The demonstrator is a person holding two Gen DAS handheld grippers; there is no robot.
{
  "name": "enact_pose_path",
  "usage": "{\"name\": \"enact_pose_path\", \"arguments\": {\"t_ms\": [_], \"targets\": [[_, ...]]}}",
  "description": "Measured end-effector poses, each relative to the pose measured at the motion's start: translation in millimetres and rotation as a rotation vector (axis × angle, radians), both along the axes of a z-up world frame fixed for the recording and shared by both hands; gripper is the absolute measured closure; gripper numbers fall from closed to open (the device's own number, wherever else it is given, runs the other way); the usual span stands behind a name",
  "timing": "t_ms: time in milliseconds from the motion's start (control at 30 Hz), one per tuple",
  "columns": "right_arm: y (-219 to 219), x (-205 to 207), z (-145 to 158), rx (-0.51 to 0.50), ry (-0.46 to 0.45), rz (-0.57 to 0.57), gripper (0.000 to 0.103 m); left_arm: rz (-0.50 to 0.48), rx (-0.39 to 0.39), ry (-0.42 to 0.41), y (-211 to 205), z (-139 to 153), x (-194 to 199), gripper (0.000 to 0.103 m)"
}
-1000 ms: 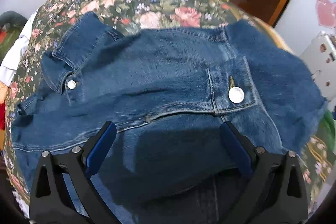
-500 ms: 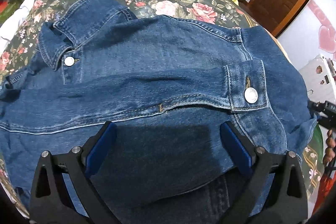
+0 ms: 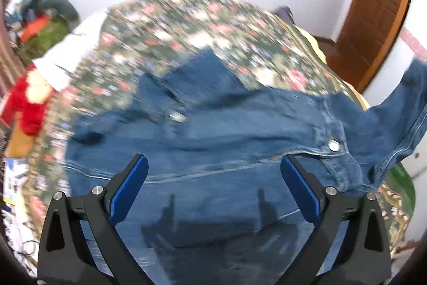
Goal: Fold large clothes
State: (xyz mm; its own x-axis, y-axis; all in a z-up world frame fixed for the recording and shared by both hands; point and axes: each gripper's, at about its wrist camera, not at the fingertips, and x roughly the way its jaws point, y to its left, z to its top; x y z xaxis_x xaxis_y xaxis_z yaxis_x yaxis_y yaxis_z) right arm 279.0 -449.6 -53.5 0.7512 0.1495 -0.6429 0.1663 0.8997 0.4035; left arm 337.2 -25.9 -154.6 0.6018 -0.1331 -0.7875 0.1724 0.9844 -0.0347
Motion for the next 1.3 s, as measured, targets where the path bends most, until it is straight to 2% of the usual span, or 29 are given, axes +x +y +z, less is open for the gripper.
{"name": "enact_pose_path", "arguments": {"t_ms": [67, 167, 300, 367, 467, 567, 633, 700, 733, 800, 900, 1000, 1167, 1300], "targets": [[35, 9, 23, 0.015, -0.046, 0.077, 0.087, 0.036, 0.020, -0.043, 21, 11, -8, 0.002], [91, 23, 46, 0.044, -0.100, 0.191, 0.088, 0.086, 0.001, -0.070, 56, 19, -22, 0.002], [180, 47, 49, 0.054, -0.115, 0.333, 0.088, 0.158, -0.015, -0.069, 98, 17, -39, 0.002], [228, 61, 37, 0.039, -0.088, 0.393, 0.088, 0.203, -0.008, -0.065, 122, 12, -51, 0.002], [295, 80, -4, 0.060, 0.034, 0.496, 0.088, 0.248, -0.021, -0.034, 148, 0, -66, 0.002], [341, 85, -60, 0.090, 0.173, 0.566, 0.088, 0.295, -0.035, 0.017, 178, -17, -82, 0.002], [365, 82, -99, 0.071, 0.279, 0.593, 0.088, 0.321, -0.031, 0.042, 190, -26, -90, 0.002], [377, 81, -133, 0.009, 0.379, 0.590, 0.088, 0.348, -0.035, 0.072, 201, -36, -96, 0.002], [385, 80, -153, -0.034, 0.462, 0.598, 0.088, 0.355, -0.041, 0.083, 204, -40, -99, 0.002], [388, 77, -179, -0.067, 0.568, 0.632, 0.087, 0.363, -0.060, 0.102, 206, -45, -100, 0.002], [378, 71, -185, -0.051, 0.598, 0.672, 0.087, 0.347, -0.100, 0.104, 199, -47, -97, 0.002], [363, 66, -162, -0.063, 0.547, 0.691, 0.087, 0.307, -0.138, 0.099, 182, -42, -86, 0.002], [323, 52, -98, -0.245, 0.343, 0.660, 0.087, 0.221, -0.183, 0.114, 141, -36, -56, 0.002], [271, 50, -67, -0.345, 0.257, 0.591, 0.087, 0.137, -0.144, 0.115, 97, -32, -26, 0.002]]}}
